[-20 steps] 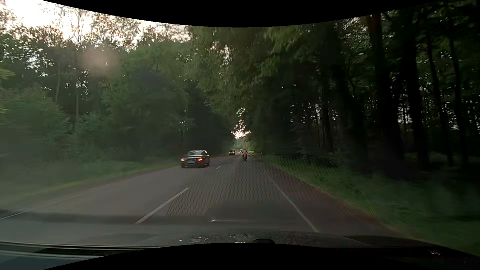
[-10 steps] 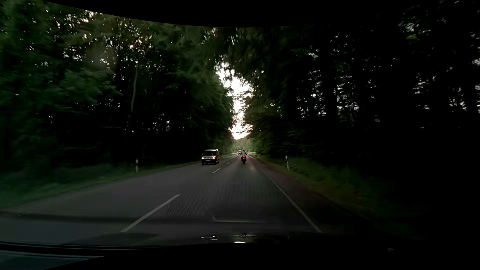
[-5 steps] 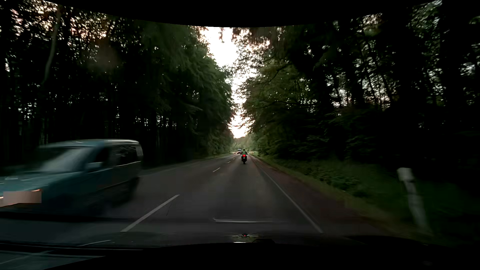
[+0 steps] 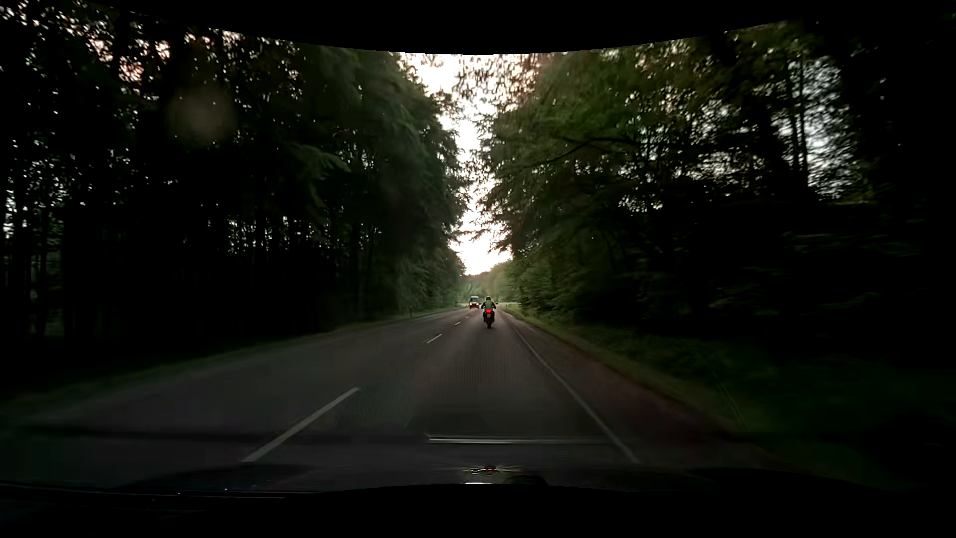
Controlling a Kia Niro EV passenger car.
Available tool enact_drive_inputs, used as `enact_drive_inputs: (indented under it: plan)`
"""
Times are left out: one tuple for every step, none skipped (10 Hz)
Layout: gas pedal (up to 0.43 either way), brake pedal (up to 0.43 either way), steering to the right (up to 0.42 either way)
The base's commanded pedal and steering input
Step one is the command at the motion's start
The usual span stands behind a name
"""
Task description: Follow the waypoints while adhering to traffic rules and regulations
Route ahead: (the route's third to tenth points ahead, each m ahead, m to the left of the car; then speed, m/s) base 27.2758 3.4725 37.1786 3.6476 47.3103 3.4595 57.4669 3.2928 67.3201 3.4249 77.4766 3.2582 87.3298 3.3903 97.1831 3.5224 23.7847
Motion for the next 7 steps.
enact_drive_inputs:
  plan:
    - [0.118, 0.000, -0.004]
    - [0.118, 0.000, -0.004]
    - [0.118, 0.000, -0.004]
    - [0.118, 0.000, -0.003]
    - [0.118, 0.000, -0.004]
    - [0.118, 0.000, -0.003]
    - [0.118, 0.000, -0.002]
